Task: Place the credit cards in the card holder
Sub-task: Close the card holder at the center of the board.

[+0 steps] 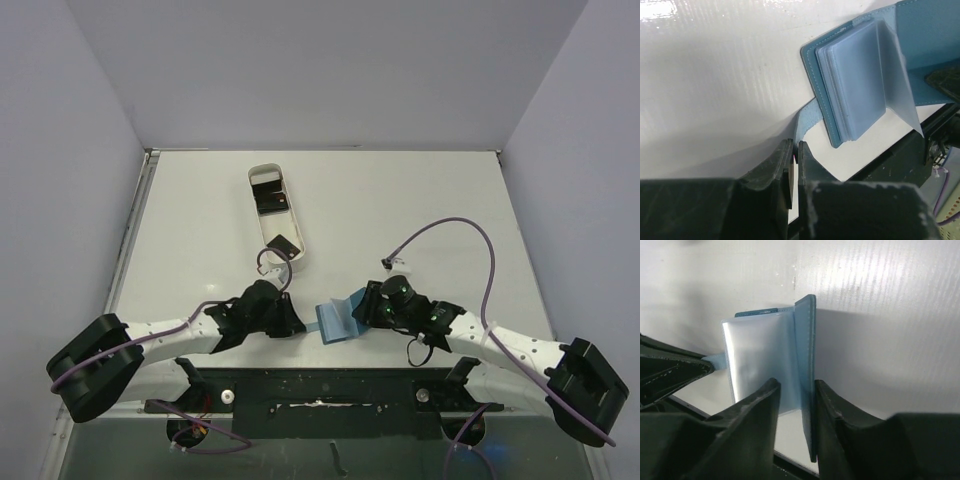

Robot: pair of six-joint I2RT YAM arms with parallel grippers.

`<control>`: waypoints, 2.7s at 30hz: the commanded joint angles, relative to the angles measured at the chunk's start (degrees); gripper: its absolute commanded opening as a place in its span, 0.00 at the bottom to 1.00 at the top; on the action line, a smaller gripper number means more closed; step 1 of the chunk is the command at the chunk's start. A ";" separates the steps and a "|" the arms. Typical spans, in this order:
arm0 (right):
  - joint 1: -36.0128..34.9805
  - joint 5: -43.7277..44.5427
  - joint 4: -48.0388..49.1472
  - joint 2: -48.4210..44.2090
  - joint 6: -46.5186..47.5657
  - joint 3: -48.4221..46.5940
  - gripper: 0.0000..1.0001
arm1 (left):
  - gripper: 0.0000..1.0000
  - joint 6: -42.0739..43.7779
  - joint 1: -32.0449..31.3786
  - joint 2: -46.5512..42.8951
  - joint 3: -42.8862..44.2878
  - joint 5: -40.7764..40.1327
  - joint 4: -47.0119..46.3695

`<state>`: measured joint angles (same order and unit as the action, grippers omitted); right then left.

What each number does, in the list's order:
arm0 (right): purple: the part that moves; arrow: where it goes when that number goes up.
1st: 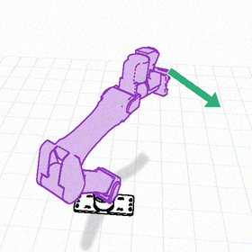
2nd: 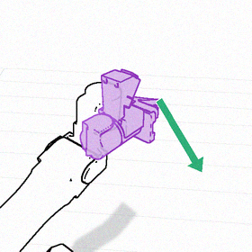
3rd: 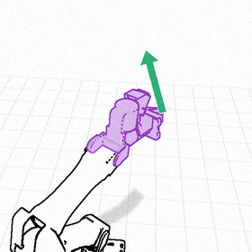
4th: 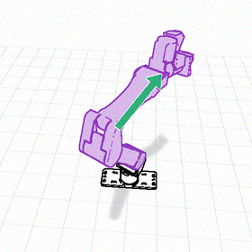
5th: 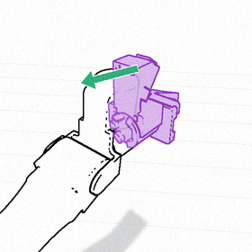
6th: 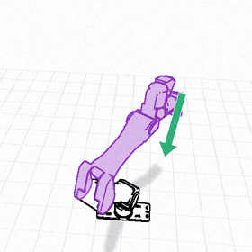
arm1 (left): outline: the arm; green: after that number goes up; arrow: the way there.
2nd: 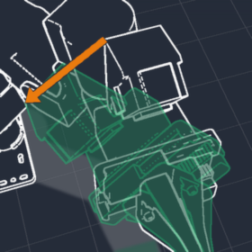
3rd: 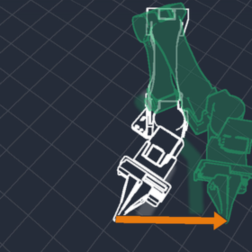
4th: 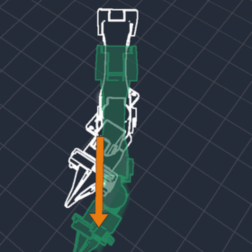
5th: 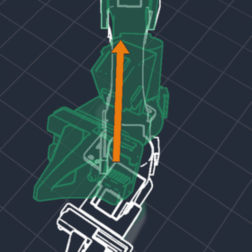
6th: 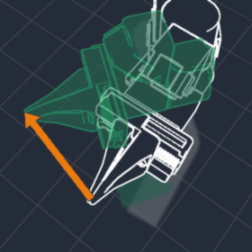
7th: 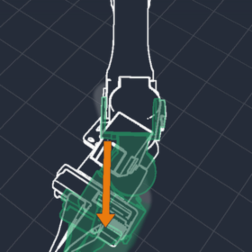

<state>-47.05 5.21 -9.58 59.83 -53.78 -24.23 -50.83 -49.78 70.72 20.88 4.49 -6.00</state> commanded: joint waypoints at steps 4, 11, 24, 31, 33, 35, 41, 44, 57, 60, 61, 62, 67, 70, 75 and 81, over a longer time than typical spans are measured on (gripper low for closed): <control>-1.96 -7.80 11.00 -4.40 0.77 -1.08 0.50 | 0.00 -1.56 0.14 -0.77 0.03 1.96 -7.30; -2.56 -12.75 18.28 1.62 -0.32 -1.50 0.58 | 0.00 -2.00 0.28 -1.28 -0.26 1.99 -8.85; -1.72 -13.38 19.67 10.66 3.00 -1.66 0.35 | 0.00 -2.27 0.76 -1.15 -0.24 2.58 -9.55; -1.81 -12.51 16.67 11.89 4.29 -3.27 0.55 | 0.00 -2.48 0.94 -2.19 -0.67 2.18 -9.24; -1.84 -12.34 15.24 11.82 4.78 -4.17 0.58 | 0.00 -2.39 0.92 -2.41 -0.59 2.09 -9.16; -1.88 -12.61 14.16 11.27 5.12 -4.95 0.55 | 0.00 -2.22 1.06 -2.51 -0.35 1.99 -8.91; -2.18 -9.49 9.50 10.32 6.20 -6.66 0.26 | 0.00 -1.91 1.09 -2.11 0.25 2.30 -8.59; -2.30 -8.32 8.19 12.02 6.38 -7.54 0.24 | 0.00 -2.03 1.13 -1.76 0.38 2.71 -8.86; -7.36 -0.98 -1.49 23.85 7.73 -14.42 0.25 | 0.00 -5.49 1.09 -0.57 0.20 5.37 -14.78; -8.14 0.03 -1.80 24.20 7.49 -14.62 0.25 | 0.00 -7.00 1.18 0.26 -0.34 6.58 -17.71; -8.42 0.12 -1.64 24.19 7.53 -14.55 0.25 | 0.00 -7.41 1.16 0.62 -0.52 7.05 -18.76; -8.56 0.27 -1.50 24.26 7.61 -14.47 0.24 | 0.00 -7.85 1.17 0.98 -0.65 7.22 -19.85; -8.82 0.33 0.76 23.51 7.51 -13.15 0.24 | 0.02 -8.44 1.49 2.84 -0.43 7.10 -21.60; -8.78 0.11 1.93 22.52 7.53 -12.20 0.24 | 0.10 -8.43 1.87 2.98 -0.41 6.76 -21.71; -8.82 -0.48 3.42 21.22 7.96 -10.67 0.25 | 0.17 -6.68 2.80 1.40 0.93 5.61 -18.80; -8.80 -0.91 4.32 19.78 7.72 -10.08 0.25 | 0.22 -2.52 4.00 -0.36 3.16 2.76 -13.31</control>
<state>-55.24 3.70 -4.32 80.88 -46.89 -35.79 -56.99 -46.68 72.93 20.47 9.41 -19.99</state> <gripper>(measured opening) 0.247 0.206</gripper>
